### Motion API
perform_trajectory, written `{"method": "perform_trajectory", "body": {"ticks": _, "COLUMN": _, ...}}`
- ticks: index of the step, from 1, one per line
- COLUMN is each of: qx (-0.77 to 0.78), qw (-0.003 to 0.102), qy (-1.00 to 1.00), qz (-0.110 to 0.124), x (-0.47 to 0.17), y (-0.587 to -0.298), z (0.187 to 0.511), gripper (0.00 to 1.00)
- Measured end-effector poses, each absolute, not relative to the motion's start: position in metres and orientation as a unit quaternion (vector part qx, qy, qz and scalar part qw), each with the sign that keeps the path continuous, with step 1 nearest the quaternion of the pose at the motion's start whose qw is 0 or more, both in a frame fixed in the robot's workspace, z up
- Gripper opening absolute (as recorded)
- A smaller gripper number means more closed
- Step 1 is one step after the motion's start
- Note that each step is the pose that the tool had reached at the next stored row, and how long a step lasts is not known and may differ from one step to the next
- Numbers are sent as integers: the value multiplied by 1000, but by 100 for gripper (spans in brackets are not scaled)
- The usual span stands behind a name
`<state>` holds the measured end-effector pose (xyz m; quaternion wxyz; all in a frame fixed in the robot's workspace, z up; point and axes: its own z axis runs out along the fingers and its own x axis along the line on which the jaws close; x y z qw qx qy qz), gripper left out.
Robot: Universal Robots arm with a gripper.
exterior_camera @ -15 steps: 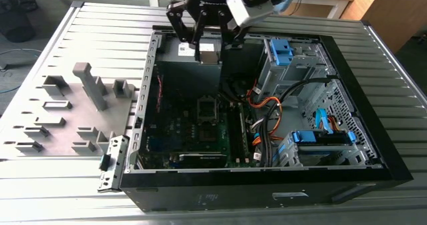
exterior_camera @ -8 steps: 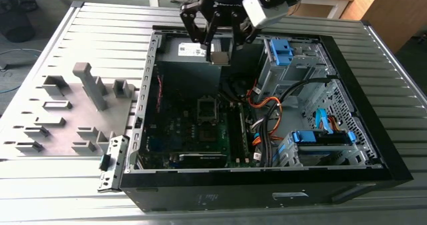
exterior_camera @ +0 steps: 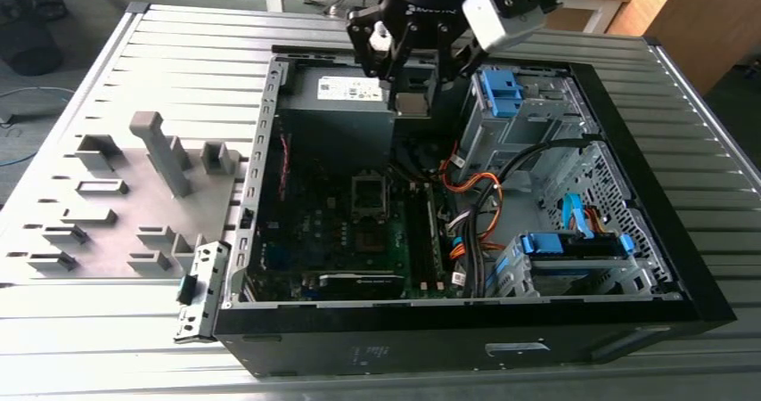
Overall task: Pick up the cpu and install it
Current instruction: 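Pick up the cpu and move it towards the insertion slot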
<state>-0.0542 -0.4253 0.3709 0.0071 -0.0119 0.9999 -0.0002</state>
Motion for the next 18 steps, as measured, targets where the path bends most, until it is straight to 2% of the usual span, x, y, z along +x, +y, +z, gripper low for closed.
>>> {"method": "perform_trajectory", "body": {"ticks": 18, "qx": -3, "qw": 7, "qy": 1000, "qz": -1, "x": -51, "y": -428, "z": 370, "gripper": 47}}
